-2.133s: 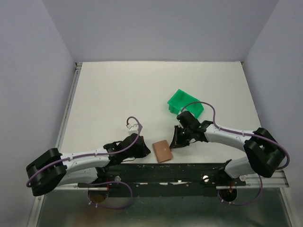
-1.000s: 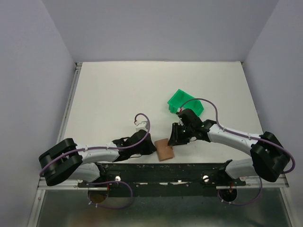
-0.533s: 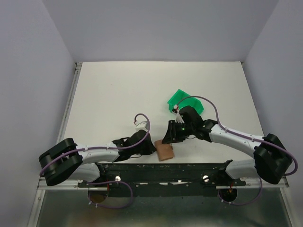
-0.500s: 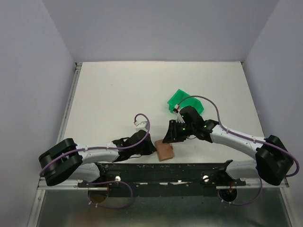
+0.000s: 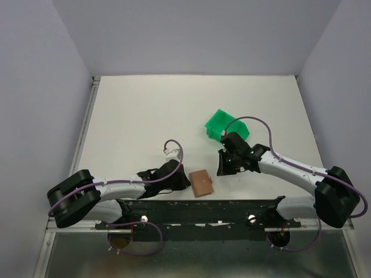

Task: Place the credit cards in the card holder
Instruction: Close the card holder at the corner of the board.

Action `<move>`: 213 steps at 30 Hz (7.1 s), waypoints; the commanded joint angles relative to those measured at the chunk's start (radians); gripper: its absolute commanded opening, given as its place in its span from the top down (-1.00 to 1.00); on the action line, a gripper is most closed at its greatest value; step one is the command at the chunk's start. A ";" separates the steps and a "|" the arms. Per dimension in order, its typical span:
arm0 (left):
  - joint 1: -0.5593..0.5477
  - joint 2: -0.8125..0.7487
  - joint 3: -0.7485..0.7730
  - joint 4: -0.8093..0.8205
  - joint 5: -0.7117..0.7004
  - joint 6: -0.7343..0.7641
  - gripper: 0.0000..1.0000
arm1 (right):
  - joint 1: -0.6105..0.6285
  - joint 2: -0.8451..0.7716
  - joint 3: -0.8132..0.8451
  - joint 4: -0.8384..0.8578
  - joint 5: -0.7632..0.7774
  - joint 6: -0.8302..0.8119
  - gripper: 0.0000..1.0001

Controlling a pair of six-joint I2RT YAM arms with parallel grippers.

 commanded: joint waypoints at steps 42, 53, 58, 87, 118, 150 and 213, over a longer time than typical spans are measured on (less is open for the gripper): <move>-0.010 0.039 0.005 0.057 0.014 0.000 1.00 | -0.001 0.149 -0.084 0.279 -0.356 0.015 0.60; -0.013 0.053 0.014 0.058 0.018 0.002 1.00 | 0.001 0.171 -0.085 0.288 -0.367 0.015 0.60; -0.015 0.062 0.017 0.065 0.020 0.000 1.00 | 0.001 0.177 -0.085 0.288 -0.370 0.015 0.60; -0.015 0.084 0.032 0.066 0.028 0.009 1.00 | 0.093 0.298 0.028 0.144 -0.131 0.018 0.61; -0.016 0.098 -0.003 0.120 0.041 -0.009 1.00 | 0.212 0.407 0.039 0.101 0.167 0.056 0.63; -0.026 0.090 0.000 0.121 0.034 -0.012 1.00 | 0.211 -0.047 -0.118 0.240 0.239 0.044 0.41; -0.029 0.118 0.009 0.129 0.052 -0.008 1.00 | 0.162 -0.030 -0.259 0.464 0.063 0.133 0.46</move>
